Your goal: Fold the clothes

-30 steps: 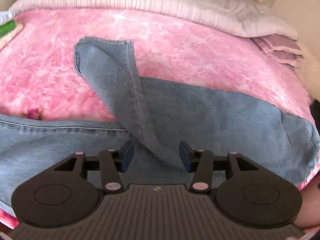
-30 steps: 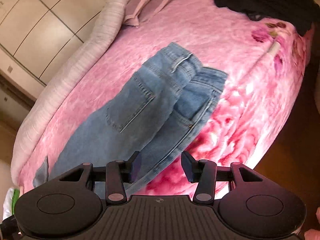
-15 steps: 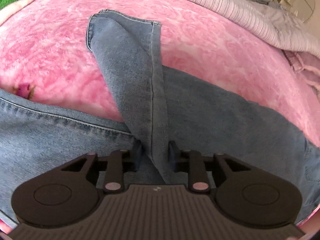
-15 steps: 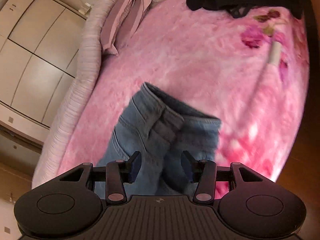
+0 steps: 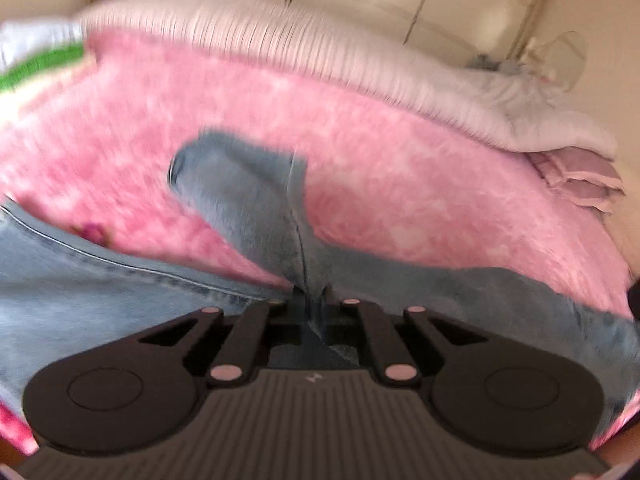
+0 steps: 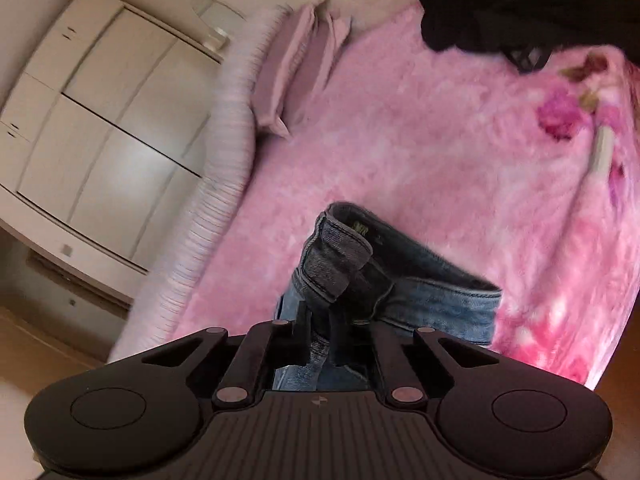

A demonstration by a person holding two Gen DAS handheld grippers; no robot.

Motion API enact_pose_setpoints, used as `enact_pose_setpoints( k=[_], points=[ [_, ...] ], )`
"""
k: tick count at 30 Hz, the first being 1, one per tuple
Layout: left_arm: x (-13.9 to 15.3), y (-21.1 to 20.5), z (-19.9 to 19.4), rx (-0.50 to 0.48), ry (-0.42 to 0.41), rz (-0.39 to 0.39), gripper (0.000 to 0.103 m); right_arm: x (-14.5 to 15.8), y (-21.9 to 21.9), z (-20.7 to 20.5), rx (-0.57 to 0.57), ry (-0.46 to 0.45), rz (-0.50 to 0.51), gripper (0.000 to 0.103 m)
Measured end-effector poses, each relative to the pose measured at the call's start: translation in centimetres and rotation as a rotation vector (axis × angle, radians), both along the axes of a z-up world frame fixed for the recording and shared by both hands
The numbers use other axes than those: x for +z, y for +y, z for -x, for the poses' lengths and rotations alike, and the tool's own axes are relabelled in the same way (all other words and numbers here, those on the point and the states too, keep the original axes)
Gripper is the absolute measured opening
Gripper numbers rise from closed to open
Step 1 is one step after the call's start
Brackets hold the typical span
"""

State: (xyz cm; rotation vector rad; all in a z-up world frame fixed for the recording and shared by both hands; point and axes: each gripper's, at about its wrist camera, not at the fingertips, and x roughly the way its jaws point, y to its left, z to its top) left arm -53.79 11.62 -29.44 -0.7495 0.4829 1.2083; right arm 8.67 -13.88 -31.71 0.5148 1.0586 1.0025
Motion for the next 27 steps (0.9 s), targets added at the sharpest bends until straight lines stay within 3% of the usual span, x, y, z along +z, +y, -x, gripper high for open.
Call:
enact_pose_setpoints(
  k=[2,4,6,8,12,15,18,21,22,23,24,27],
  points=[
    [0.3,-2.7,0.6,-0.013,0.02,-0.04,0.006,-1.2,-1.2,-0.1,-0.002,0.016,0.045,0.006],
    [-2.4,-3.5,1.4,0.012,0.003,0.043,0.006,-3.5,-1.7,-0.2,-0.004,0.044,0.123,0.006],
    [-4.3,-4.0,1.9,0.055,-0.033,0.076,0.006,-5.8,-1.9,-0.3,-0.007,0.067,0.168,0.006],
    [-3.7,-4.4,1.5,0.052,-0.022,0.044,0.006,-5.7,-2.3,-0.4,-0.011,0.072,0.141,0.006],
    [-2.0,-5.2,1.0,0.028,-0.005,-0.033,0.006,-3.4,-2.6,-0.2,0.019,-0.002,0.12,0.006],
    [-3.1,-5.2,0.4,0.016,0.039,-0.014,0.006,-3.6,-3.3,-0.1,0.018,-0.018,0.118,0.006],
    [-5.3,-5.8,-0.2,0.016,0.103,0.004,0.007,-5.4,-1.8,0.1,0.029,-0.042,0.193,0.006],
    [-4.9,-6.4,-0.7,0.007,0.154,-0.019,0.011,-5.2,-1.5,0.6,0.026,-0.066,0.223,0.007],
    [-4.6,-6.5,-0.7,0.006,0.165,-0.015,0.013,-4.6,-1.4,0.7,0.028,-0.079,0.249,0.012],
    [-4.0,-6.6,-0.4,0.008,0.161,-0.011,0.015,-4.1,-1.2,0.9,0.03,-0.091,0.275,0.03],
    [-3.5,-6.8,0.0,0.011,0.158,-0.007,0.016,-3.0,-1.0,1.8,0.019,-0.159,0.319,0.039],
    [-1.9,-8.2,1.2,0.015,0.181,-0.02,0.019,0.1,-0.3,4.5,-0.016,-0.382,0.455,0.044]
  ],
)
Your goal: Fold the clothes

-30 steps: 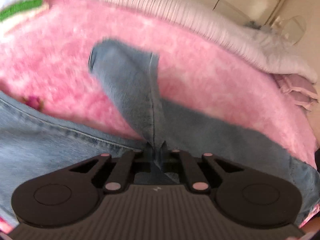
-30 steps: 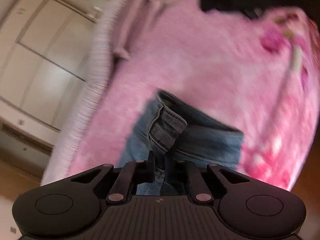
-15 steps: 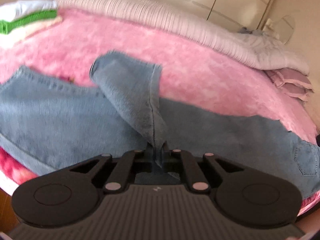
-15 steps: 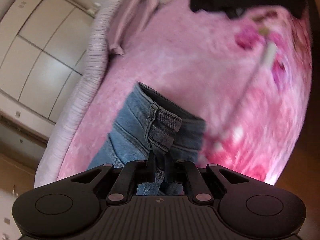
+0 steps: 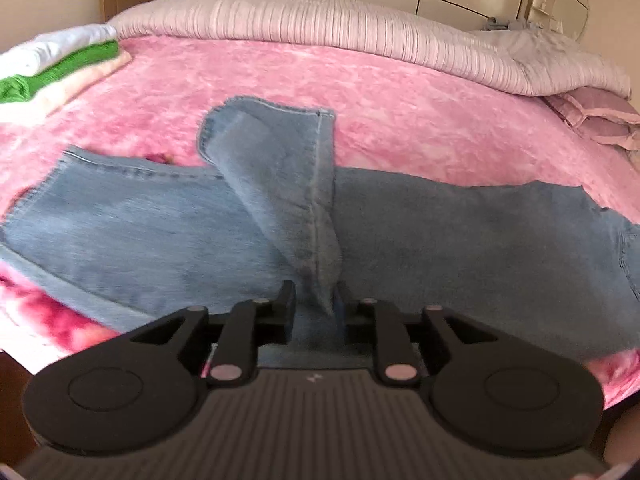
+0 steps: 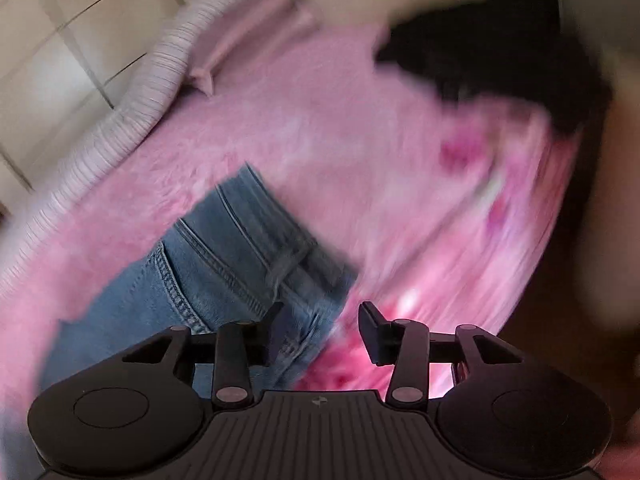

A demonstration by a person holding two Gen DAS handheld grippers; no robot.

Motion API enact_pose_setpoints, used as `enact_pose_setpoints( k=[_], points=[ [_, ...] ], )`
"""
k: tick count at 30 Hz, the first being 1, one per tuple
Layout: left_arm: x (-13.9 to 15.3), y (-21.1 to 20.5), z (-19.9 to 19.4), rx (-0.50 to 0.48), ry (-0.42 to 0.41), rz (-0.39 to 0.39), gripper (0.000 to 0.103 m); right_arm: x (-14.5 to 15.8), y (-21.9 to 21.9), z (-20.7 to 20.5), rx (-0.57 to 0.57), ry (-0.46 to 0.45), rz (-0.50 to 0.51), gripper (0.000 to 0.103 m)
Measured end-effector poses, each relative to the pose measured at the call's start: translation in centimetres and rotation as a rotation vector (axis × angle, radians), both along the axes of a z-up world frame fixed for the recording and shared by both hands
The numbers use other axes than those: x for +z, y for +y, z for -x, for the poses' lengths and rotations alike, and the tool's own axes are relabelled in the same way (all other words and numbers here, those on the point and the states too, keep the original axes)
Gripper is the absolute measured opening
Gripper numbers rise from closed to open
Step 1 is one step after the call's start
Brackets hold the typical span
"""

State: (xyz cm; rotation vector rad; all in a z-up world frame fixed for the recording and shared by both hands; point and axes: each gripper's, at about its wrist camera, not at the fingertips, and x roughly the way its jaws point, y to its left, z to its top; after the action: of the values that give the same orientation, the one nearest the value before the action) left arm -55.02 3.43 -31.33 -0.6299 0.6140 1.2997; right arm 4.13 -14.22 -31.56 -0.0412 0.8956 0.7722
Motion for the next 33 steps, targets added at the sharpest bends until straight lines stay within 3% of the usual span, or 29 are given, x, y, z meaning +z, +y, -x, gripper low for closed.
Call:
enact_pose_setpoints(
  k=[2,4,7,11,16,22,25,28,33],
  points=[
    [0.9,-1.2,1.0,0.004,0.021,-0.011,0.019,1.7,0.3,2.7,0.055,-0.093,0.009,0.044],
    [1.4,-2.6,2.2,0.008,0.027,-0.015,0.019,2.2,0.8,5.1,0.189,-0.018,-0.078,0.044],
    [2.1,-3.7,4.5,0.023,0.018,-0.022,0.018,1.3,2.7,9.1,0.366,0.121,-0.131,0.044],
    [3.2,-3.4,7.8,0.039,0.002,-0.057,0.017,0.2,6.6,16.4,0.517,0.12,-0.047,0.044],
    [3.0,-0.3,11.2,0.053,-0.042,-0.049,0.017,-0.4,11.2,23.9,0.657,0.11,0.001,0.044],
    [-1.5,4.8,14.4,0.131,-0.02,0.058,0.016,-3.7,18.1,30.1,0.796,0.087,0.132,0.044],
    [-1.6,6.8,16.7,0.168,-0.04,0.063,0.009,-4.0,21.9,32.2,0.839,-0.006,0.229,0.044],
    [-0.4,9.1,18.8,0.224,-0.012,0.045,0.009,-2.1,25.0,33.3,0.906,-0.023,0.134,0.044],
    [0.3,12.0,21.3,0.257,-0.076,0.105,0.011,-4.4,32.0,34.3,0.908,0.282,0.035,0.044]
  ],
)
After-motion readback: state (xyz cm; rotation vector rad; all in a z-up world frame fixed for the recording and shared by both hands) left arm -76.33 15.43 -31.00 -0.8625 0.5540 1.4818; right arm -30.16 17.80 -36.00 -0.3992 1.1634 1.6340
